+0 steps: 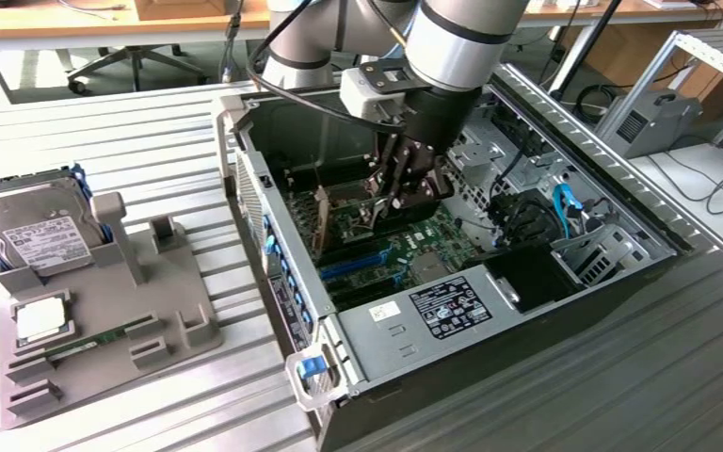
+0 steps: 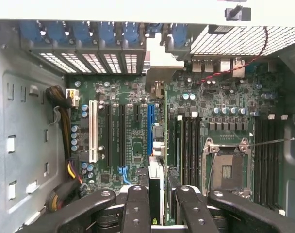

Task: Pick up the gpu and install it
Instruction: 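Insert the gpu into the slot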

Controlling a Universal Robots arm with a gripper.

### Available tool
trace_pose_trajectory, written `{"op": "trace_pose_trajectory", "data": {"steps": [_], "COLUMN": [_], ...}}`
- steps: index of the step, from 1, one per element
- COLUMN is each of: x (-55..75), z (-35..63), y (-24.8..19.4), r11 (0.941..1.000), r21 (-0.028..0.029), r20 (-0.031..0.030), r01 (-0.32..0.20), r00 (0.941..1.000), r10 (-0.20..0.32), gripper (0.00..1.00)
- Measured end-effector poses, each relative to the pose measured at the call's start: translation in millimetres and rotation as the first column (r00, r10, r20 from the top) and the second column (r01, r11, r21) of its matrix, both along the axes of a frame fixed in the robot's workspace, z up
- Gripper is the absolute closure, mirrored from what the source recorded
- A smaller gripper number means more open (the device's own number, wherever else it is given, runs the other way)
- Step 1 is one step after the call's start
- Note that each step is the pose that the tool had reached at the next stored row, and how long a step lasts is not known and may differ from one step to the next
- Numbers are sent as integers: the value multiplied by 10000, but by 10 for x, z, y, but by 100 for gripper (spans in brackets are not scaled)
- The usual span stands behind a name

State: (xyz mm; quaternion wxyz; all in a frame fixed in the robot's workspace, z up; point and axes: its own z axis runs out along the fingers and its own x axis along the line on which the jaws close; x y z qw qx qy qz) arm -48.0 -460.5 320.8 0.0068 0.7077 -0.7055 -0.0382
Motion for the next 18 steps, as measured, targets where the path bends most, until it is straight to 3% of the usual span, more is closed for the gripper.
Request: {"op": "trace_pose_trajectory", "data": {"steps": [5, 9, 10, 14, 15, 18], "x": [-5, -13, -18, -37, -47, -128], "z": [-17, -19, -18, -18, -20, -38], "y": [19, 20, 20, 25, 34, 66], "r11": [9996, 9994, 9993, 9985, 9983, 9982], "r21": [-41, -123, -167, -438, -479, -500], "r20": [21, 30, 36, 71, 79, 93], "r01": [296, 322, 321, 321, 321, 343], "r00": [9996, 9995, 9995, 9995, 9995, 9994], "r10": [-296, -321, -320, -318, -318, -339], "gripper": [74, 74, 74, 74, 74, 74]}}
